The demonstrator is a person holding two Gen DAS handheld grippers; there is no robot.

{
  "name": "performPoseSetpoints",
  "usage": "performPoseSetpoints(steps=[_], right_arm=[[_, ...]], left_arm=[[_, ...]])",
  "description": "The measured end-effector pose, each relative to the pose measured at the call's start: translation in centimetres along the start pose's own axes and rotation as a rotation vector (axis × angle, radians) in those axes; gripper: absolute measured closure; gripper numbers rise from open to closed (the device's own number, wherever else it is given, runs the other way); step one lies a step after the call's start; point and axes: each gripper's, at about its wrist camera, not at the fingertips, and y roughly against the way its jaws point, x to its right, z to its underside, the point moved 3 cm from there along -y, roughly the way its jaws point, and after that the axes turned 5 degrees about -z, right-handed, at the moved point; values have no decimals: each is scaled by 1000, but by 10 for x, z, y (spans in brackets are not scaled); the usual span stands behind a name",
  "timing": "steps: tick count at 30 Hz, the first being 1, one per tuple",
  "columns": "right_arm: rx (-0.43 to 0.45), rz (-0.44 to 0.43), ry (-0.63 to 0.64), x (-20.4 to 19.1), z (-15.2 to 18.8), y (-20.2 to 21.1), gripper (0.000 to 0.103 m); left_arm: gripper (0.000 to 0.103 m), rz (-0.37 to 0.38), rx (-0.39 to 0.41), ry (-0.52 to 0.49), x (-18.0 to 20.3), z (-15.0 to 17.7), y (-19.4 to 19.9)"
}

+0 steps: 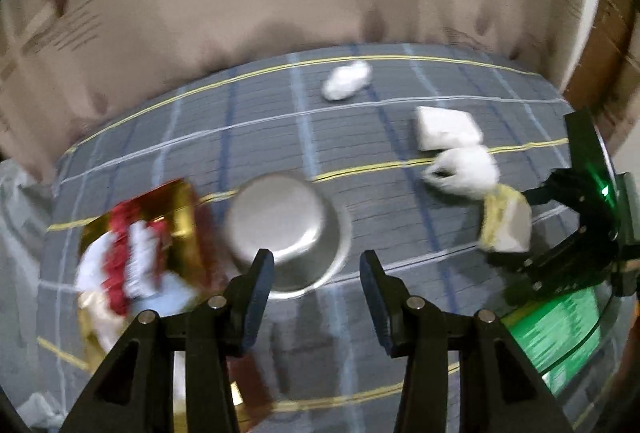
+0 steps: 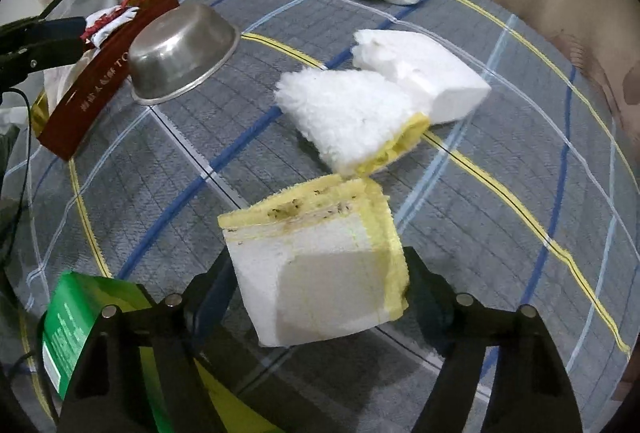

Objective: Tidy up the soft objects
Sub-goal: 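Grasp the yellow-trimmed white cloth with the right gripper and lift it, then grasp the white fluffy item with the left gripper while the right gripper holds the cloth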

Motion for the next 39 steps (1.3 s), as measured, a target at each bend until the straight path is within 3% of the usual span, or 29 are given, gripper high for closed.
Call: performPoseSetpoints(steps=[6, 10, 13, 16, 20, 25, 31, 36, 39], right_arm=[[89, 25, -129, 24, 21, 22, 27], [202, 147, -271, 58, 38, 44, 27], [290, 274, -381, 81, 53, 56, 27], [352, 347, -440, 96, 64, 56, 27], [371, 322, -503, 106, 71, 44, 28], [367, 312, -524, 108, 70, 42, 28], [348, 331, -517, 105, 70, 38, 27], [349, 325, -520, 106, 72, 38, 27], [348, 325, -519, 106, 72, 38, 26]], left_arm=[[57, 124, -5, -29, 44, -18, -11], [57, 203, 25, -40, 70, -30, -16], [47, 221, 38, -54, 88, -37, -20], [46, 249, 34, -85, 107, -44, -27], [46, 273, 1, -113, 127, -51, -37], [46, 248, -33, -129, 140, -59, -57], [46, 184, -76, -98, 140, -64, -89], [46, 184, -150, -69, 136, -59, -114], [50, 195, -128, -54, 132, -56, -111]])
